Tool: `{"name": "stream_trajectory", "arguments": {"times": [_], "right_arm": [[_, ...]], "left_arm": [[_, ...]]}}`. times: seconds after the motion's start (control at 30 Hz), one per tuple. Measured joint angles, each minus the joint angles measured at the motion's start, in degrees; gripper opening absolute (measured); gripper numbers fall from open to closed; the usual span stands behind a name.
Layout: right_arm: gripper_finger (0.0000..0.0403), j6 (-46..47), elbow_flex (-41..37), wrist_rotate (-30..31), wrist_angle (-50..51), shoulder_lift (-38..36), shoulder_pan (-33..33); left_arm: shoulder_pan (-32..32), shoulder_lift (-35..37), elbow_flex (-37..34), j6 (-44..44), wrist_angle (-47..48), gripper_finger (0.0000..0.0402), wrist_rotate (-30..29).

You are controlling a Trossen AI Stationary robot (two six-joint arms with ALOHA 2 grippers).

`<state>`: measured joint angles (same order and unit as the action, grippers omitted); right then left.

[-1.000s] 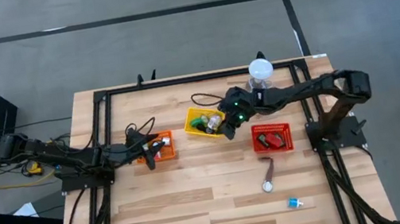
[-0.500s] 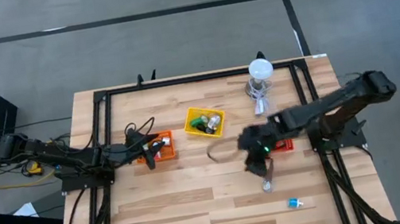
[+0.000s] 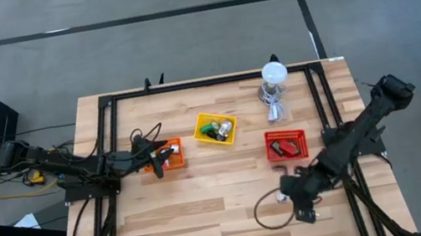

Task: Pick & Place Office items
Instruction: Put the blue charging adapter into the orange bin

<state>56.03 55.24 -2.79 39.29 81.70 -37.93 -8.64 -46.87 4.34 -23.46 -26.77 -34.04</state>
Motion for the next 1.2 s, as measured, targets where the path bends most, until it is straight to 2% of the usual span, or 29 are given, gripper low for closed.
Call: {"name": "stream_trajectory", "arguments": {"times": [0.13,0.33,0.57,0.73,0.83,0.9,0.97,1.03,1.2], "right_arm": [[0.0140,7.1,0.0,-0.6,5.9,2.3,-4.7],[0.0140,12.7,0.0,-4.9,5.8,5.8,-7.9],[0.0154,9.5,0.0,-13.9,6.3,10.3,-4.3],[0.0194,5.9,0.0,-19.0,6.1,13.1,-1.9],[0.0221,5.7,0.0,-25.2,6.1,13.4,-0.4],[0.0233,4.9,0.0,-27.3,6.1,13.0,1.1],[0.0238,3.9,0.0,-25.0,6.6,11.7,2.1],[0.0239,3.1,0.0,-19.9,7.1,10.1,2.7],[0.0236,3.7,0.0,-11.3,8.0,5.6,0.3]], "left_arm": [[0.0,0.0,0.0,-2.4,-0.2,0.0209,0.0],[0.0,0.0,0.0,-2.5,-0.5,0.0209,0.0],[0.0,0.0,0.0,-2.5,-0.9,0.0209,0.0],[0.0,0.0,0.0,-2.5,-1.2,0.0209,0.0],[0.0,0.0,0.0,-2.5,-1.2,0.0209,0.0],[0.0,0.0,0.0,-2.5,-1.2,0.0209,0.0],[0.0,0.0,0.0,-2.5,-1.2,0.0209,0.0],[0.0,0.0,0.0,-2.5,-1.2,0.0209,0.0],[0.0,0.0,0.0,-2.5,-1.2,0.0209,0.0]]}}
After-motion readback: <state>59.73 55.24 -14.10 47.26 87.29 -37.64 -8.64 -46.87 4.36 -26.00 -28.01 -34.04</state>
